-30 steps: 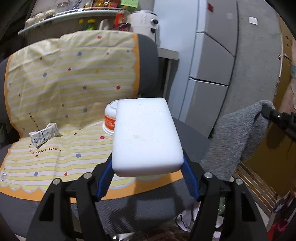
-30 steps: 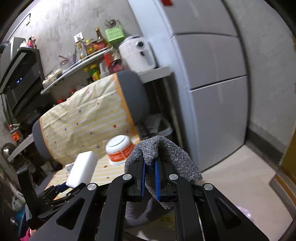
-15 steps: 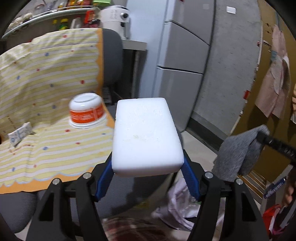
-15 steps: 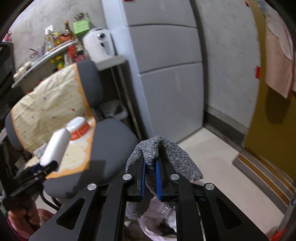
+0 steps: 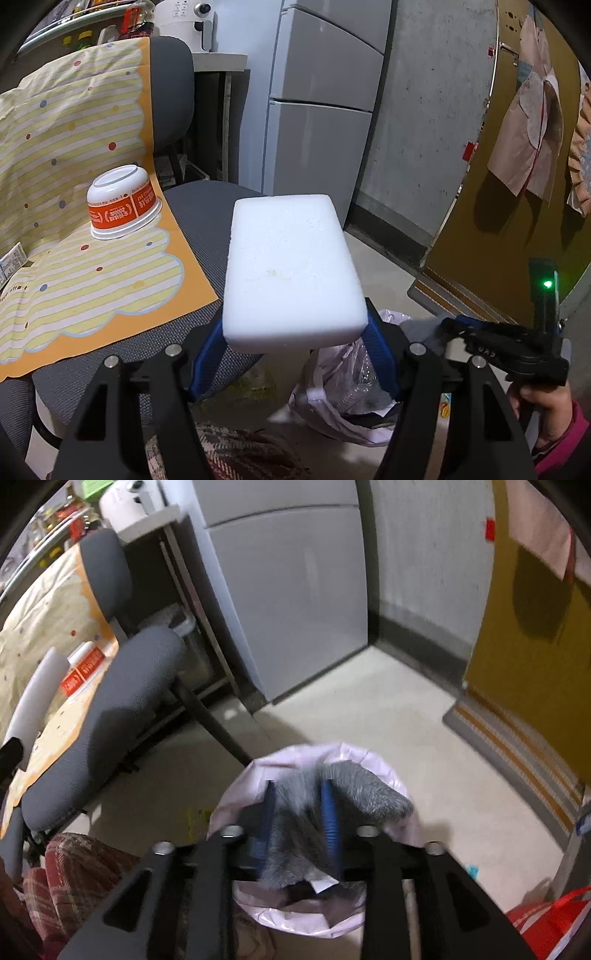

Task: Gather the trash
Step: 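Carry cloth and sponge to the bin and open both tools over it, then move both tools back to the chair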

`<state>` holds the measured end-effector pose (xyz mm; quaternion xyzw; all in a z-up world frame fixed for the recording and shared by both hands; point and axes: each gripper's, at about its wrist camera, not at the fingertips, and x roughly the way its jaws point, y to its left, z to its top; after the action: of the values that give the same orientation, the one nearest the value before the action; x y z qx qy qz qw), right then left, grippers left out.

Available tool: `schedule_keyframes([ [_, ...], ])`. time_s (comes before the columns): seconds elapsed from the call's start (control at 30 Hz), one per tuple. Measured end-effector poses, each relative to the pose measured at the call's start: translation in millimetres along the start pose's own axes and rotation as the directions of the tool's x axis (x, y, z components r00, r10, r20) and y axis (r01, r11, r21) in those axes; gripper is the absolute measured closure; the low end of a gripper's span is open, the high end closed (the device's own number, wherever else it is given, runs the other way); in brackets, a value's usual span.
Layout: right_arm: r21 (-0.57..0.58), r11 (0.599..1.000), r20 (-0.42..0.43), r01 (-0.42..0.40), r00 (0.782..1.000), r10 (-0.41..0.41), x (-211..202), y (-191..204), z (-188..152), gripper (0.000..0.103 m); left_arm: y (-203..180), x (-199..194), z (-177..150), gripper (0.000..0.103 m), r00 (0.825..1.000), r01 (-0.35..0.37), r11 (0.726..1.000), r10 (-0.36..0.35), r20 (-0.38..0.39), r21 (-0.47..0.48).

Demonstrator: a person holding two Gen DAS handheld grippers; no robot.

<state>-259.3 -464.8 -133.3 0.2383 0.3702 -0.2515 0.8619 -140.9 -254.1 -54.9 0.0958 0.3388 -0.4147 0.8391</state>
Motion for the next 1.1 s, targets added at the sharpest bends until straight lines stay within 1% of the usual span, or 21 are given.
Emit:
schedule_keyframes([
  [0.07,0.006,1.000,-0.007,-0.001,1.000,0.001,2,-1,-1,0.057,-1,2,0,0.036,1.000,0.000,1.000,0.000,-0.006,0.000],
  [0.13,0.005,1.000,0.009,-0.005,1.000,0.005,-3,-1,0,0.056,-4,3,-2,0.036,1.000,0.007,1.000,-0.007,-0.012,0.004],
  [0.23,0.012,1.000,0.077,-0.008,0.997,0.007,-22,-3,8,0.056,-10,4,-2,0.036,1.000,0.030,0.999,-0.029,-0.012,0.023],
  [0.3,0.020,1.000,0.133,-0.008,0.991,0.006,-37,-5,12,0.055,-18,4,-3,0.036,0.998,0.059,0.997,-0.060,0.004,0.044],
  [0.37,0.029,1.000,0.199,-0.005,0.980,-0.001,-53,-7,18,0.054,-29,5,-5,0.036,0.995,0.094,0.992,-0.097,0.022,0.081],
  [0.4,0.031,0.999,0.232,-0.004,0.973,-0.004,-61,-7,19,0.053,-39,9,-8,0.036,0.991,0.130,0.985,-0.134,0.023,0.115],
  [0.43,0.031,1.000,0.256,-0.003,0.967,-0.005,-66,-8,21,0.053,-46,12,-10,0.036,0.988,0.151,0.979,-0.155,0.017,0.136],
  [0.5,0.033,0.999,0.317,0.005,0.948,-0.015,-81,-11,23,0.052,-66,20,-15,0.036,0.979,0.198,0.961,-0.204,0.006,0.195],
  [0.6,0.041,0.999,0.377,0.002,0.926,-0.018,-97,-17,25,0.051,-92,33,-21,0.036,0.967,0.248,0.930,-0.255,-0.010,0.271],
  [0.63,0.046,0.999,0.395,0.001,0.919,-0.019,-101,-19,25,0.050,-99,37,-23,0.036,0.963,0.263,0.923,-0.270,-0.016,0.282],
  [0.73,0.053,0.999,0.419,0.011,0.907,-0.032,-107,-27,27,0.049,-116,55,-33,0.036,0.947,0.320,0.902,-0.316,-0.062,0.290],
  [0.8,0.064,0.998,0.430,0.016,0.902,-0.042,-109,-33,27,0.048,-124,70,-41,0.036,0.940,0.341,0.893,-0.324,-0.104,0.296],
  [0.9,0.084,0.996,0.423,0.015,0.905,-0.049,-106,-42,28,0.048,-135,91,-51,0.036,0.929,0.366,0.879,-0.323,-0.182,0.306],
  [1.0,0.100,0.995,0.409,0.011,0.911,-0.051,-102,-50,26,0.048,-141,105,-58,0.035,0.922,0.374,0.870,-0.311,-0.230,0.321],
  [1.03,0.103,0.995,0.405,0.011,0.913,-0.052,-100,-50,25,0.048,-141,106,-59,0.030,0.923,0.369,0.872,-0.305,-0.235,0.320],
  [1.07,0.105,0.994,0.399,0.010,0.916,-0.051,-98,-52,25,0.048,-141,108,-59,0.022,0.924,0.364,0.876,-0.297,-0.241,0.315],
  [1.1,0.106,0.994,0.394,0.008,0.918,-0.049,-97,-52,25,0.048,-139,110,-58,0.019,0.925,0.359,0.882,-0.292,-0.244,0.304],
])
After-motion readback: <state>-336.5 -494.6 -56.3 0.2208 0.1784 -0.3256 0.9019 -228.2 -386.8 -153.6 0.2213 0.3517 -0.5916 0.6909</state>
